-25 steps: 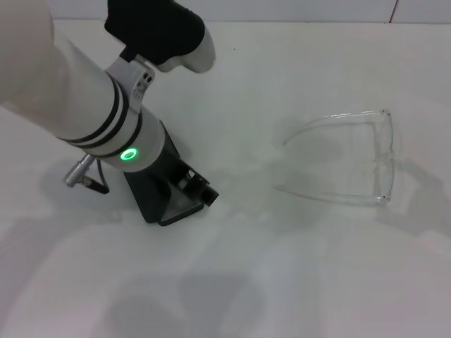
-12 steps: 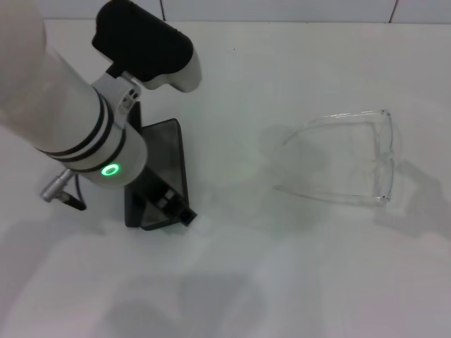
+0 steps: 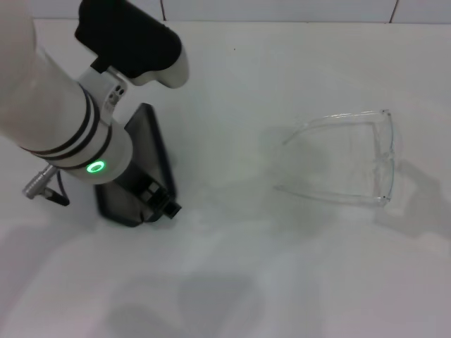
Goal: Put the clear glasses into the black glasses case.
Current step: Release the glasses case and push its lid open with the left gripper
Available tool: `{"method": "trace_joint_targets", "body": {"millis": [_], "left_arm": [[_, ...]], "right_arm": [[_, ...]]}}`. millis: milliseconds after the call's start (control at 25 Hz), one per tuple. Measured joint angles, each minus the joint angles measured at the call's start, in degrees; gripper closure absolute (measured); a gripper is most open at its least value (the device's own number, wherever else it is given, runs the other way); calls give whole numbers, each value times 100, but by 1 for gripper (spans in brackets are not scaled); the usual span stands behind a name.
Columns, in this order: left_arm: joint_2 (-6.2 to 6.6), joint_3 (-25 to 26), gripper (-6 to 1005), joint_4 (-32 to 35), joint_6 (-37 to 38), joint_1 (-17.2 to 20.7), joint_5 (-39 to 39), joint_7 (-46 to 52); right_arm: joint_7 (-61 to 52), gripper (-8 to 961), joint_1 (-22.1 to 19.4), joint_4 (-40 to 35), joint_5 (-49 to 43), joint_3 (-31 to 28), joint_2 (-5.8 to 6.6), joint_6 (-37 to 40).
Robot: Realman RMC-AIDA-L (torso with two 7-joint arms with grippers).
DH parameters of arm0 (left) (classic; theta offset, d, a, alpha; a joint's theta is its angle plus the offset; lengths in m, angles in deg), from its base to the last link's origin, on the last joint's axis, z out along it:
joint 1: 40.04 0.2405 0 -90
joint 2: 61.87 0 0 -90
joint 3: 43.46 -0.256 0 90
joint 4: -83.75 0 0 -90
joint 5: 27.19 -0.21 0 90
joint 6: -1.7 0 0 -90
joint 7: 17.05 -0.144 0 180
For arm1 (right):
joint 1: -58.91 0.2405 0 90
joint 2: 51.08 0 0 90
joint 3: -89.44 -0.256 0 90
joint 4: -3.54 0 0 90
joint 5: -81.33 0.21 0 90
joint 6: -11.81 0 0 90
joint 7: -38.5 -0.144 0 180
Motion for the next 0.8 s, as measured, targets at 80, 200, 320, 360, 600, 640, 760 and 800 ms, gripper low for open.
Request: {"method": "trace_joint_targets", "body": {"millis": [80,200,320,360,600,640,760,800], "left_arm": [[-8,-94,324,207,5,3,1,14],[-20,-168,326,462,8,-28,4,52],[-19,-159,328,590,7,-63,3,82],[-19,-159,329,590,7,-63,3,82],[3,-33,333,655,-33,-73,-285,59],[8,-3,334,655,-47,-73,-328,44],[30,187,336,639,-162,-70,-365,-56],[32,225,336,622,-225,-61,-364,-107]], "right_arm": [[0,82,16,0,0,0,0,0],[0,82,33,0,0,0,-7,-1],[0,82,27,0,0,0,-9,-2],[0,83,21,0,0,0,-8,-2],[4,83,-25,13,0,-33,-12,9],[11,83,-25,32,0,-43,-12,20],[24,83,-25,65,1,-45,-7,58],[25,83,-23,67,2,-45,-4,64]]}}
